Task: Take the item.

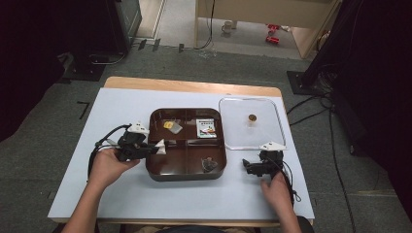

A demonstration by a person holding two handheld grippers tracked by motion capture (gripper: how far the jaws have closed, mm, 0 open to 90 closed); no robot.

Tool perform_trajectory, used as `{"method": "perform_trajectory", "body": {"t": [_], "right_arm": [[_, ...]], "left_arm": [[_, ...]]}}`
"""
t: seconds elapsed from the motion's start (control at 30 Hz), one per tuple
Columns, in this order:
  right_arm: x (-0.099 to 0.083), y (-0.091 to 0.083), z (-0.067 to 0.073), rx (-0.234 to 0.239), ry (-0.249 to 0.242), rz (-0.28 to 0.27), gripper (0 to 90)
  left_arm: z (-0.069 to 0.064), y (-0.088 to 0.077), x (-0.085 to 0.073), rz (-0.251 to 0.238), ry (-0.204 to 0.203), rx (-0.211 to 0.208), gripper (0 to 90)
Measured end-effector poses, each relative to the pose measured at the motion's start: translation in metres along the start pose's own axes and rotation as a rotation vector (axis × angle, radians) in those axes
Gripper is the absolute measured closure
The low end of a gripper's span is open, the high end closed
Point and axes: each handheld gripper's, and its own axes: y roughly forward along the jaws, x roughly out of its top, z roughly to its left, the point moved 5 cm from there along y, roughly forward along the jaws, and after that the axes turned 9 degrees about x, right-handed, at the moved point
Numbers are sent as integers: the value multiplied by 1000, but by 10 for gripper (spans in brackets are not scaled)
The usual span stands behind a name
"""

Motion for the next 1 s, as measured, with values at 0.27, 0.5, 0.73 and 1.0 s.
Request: {"method": "perform_trajectory", "body": {"t": [0.27,0.5,0.73,1.0], "right_arm": [[0,0,0,1,-1,2,0],[0,0,0,2,1,3,0],[0,0,-1,1,0,2,0],[0,0,-1,2,1,3,0]], "left_arm": [[9,-15,-1,-59,-43,5,833],[19,-26,-7,-79,-73,33,833],[33,-37,-12,-101,-113,59,833],[46,-44,-19,-106,-146,86,832]]}}
